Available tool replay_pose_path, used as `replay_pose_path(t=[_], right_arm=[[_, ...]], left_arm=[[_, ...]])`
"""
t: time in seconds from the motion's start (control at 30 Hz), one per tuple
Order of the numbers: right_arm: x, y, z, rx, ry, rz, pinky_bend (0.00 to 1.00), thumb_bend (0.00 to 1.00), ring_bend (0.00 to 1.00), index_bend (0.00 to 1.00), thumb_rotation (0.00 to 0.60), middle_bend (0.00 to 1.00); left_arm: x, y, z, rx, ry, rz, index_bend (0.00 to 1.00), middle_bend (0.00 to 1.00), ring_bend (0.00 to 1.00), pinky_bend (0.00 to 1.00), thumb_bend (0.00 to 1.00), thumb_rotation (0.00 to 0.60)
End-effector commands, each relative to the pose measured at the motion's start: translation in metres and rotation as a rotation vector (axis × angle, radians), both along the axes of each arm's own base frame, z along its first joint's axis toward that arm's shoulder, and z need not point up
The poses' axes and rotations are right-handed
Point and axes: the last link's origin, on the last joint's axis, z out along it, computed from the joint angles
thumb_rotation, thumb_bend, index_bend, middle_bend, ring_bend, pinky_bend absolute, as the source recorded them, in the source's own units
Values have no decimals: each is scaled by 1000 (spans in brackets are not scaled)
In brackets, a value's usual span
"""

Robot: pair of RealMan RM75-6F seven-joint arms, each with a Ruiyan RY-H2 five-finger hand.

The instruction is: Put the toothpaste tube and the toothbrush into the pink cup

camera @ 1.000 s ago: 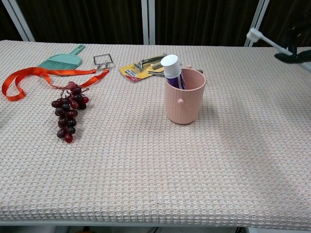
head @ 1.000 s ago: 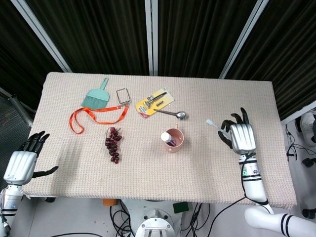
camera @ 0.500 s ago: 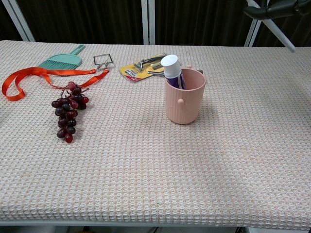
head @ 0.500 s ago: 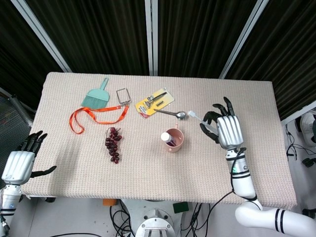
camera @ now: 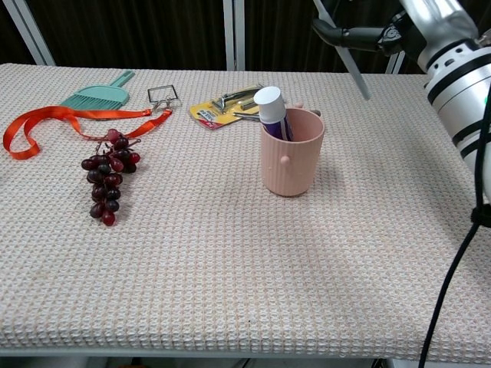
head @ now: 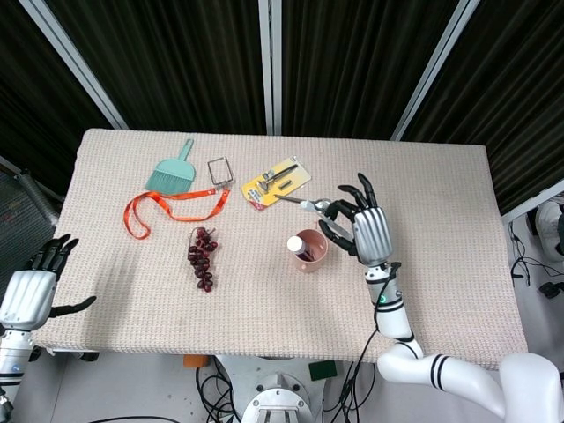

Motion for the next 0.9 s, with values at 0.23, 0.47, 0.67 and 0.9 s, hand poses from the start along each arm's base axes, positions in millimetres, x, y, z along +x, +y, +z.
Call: replay_pose_path(t=[0.23,0.47,0.67,0.9], right_arm=[[19,-1,-22,75,-207,79,0,870,221,743,600,639],[9,-8,-34,135,-305,51,0,851,221,743,600,638],[3,-11,-44,178,-339,44,0,851,221,743,600,632],[-2,-12,-53,209,-344,66,0,836,218,735,600,601]], left_arm=[[-3,-1,1,7,-3,6,90,45,63,254,0,442],[-6,-2,2,17,-2,15,90,45,63,254,0,441],[-7,-2,4,19,-3,14,90,44,63,254,0,442],[-8,-4,5,19,-3,15,90,44,64,254,0,440]])
